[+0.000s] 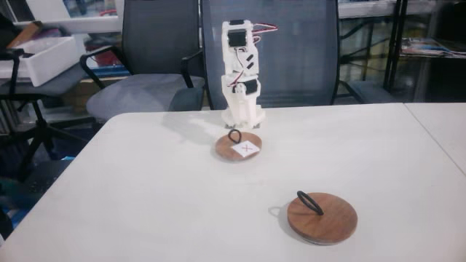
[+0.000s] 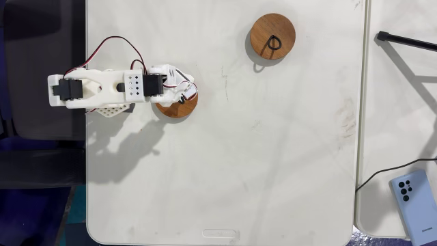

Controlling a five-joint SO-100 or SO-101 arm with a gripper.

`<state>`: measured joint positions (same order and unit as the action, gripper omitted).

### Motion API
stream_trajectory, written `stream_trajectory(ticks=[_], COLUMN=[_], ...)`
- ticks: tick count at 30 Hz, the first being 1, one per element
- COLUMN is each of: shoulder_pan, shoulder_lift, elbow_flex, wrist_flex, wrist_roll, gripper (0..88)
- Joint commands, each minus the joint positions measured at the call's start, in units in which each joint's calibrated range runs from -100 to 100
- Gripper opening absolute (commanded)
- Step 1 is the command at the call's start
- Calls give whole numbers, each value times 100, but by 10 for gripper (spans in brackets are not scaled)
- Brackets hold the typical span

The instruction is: Pick the lid with the red cross and place it on the side.

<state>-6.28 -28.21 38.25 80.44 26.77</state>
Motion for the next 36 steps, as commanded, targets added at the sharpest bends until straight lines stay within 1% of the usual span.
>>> stream_trajectory(ticks=[1, 5, 7, 16, 20, 24, 30, 32, 36], shoulder_pan=[178, 771, 928, 943, 943, 973, 973, 966, 973], shoulder_lift=[-149, -149, -149, -141, -141, -132, -149, -149, -149], elbow_flex=[10, 10, 10, 10, 1, -8, -71, -71, 10], wrist_flex=[-28, -28, -28, 23, 23, -3, -28, -37, -37], wrist_roll=[12, 17, 17, 95, 222, 85, -589, -682, -696], gripper=[168, 168, 168, 168, 168, 168, 168, 168, 168])
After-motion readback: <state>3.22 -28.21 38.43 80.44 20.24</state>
